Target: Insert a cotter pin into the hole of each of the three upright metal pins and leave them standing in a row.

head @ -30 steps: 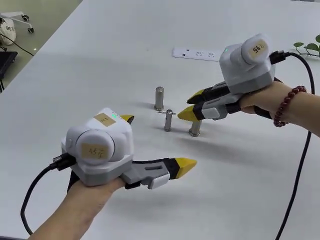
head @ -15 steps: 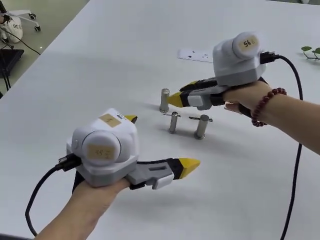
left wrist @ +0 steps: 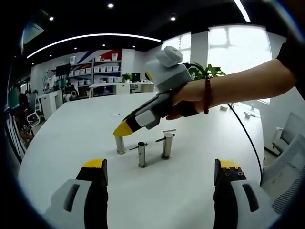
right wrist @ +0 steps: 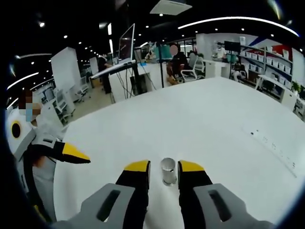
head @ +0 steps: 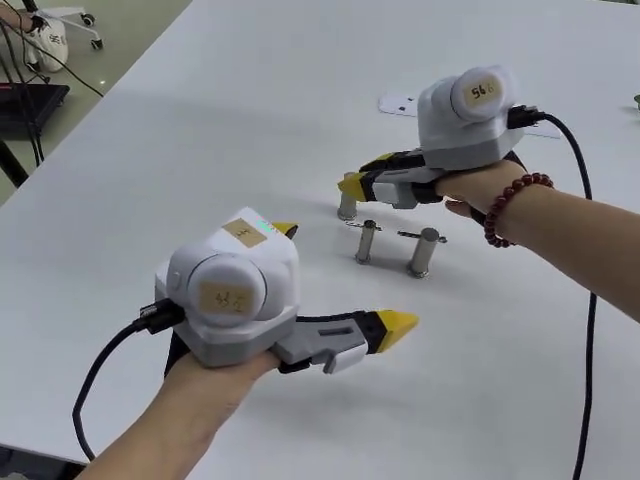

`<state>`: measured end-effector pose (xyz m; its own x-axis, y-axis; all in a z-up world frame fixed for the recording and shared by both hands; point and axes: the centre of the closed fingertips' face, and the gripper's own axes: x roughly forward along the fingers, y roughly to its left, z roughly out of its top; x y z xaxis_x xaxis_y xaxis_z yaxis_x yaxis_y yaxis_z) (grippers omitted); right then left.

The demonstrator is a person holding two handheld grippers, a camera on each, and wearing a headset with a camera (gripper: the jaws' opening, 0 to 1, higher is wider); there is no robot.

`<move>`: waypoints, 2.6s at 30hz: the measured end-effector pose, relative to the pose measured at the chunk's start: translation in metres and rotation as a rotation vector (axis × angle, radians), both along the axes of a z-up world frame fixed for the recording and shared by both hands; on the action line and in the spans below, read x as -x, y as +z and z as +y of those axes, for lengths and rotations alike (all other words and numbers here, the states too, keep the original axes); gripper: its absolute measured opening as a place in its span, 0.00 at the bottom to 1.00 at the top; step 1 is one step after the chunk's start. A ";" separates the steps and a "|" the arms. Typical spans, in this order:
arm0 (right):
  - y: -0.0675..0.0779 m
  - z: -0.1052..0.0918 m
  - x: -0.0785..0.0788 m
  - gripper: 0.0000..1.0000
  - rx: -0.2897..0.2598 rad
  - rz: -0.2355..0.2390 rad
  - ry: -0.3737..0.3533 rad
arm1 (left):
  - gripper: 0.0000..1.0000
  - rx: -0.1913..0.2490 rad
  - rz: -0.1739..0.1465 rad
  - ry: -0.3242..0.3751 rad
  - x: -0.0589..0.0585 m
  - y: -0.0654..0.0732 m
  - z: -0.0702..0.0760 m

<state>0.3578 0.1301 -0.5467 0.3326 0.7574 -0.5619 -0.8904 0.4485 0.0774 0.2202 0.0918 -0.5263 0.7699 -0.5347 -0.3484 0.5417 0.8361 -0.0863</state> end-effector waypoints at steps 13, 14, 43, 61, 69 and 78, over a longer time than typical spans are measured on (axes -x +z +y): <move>-0.016 0.004 -0.007 0.12 0.028 0.000 -0.012 | 0.91 0.002 -0.009 -0.007 -0.001 0.002 -0.002; -0.015 0.004 -0.006 0.12 0.027 -0.002 -0.013 | 0.91 0.001 -0.009 -0.007 -0.001 0.002 -0.002; -0.015 -0.036 0.002 0.08 0.083 -0.033 -0.003 | 0.99 0.014 0.014 -0.020 0.001 0.004 -0.004; -0.015 -0.111 -0.003 0.08 0.111 -0.017 -0.123 | 0.99 -0.011 0.011 -0.040 0.003 0.003 -0.006; -0.012 -0.141 0.006 0.08 0.117 -0.011 -0.169 | 0.99 -0.017 0.011 -0.040 0.003 0.003 -0.005; -0.010 -0.163 0.026 0.08 0.130 -0.003 -0.187 | 0.99 -0.028 0.019 -0.052 0.005 0.000 -0.007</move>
<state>0.3313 -0.0329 -0.5569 0.4625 0.6039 -0.6492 -0.7910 0.6118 0.0055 0.2156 0.0850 -0.5260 0.7342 -0.5638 -0.3783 0.5829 0.8091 -0.0744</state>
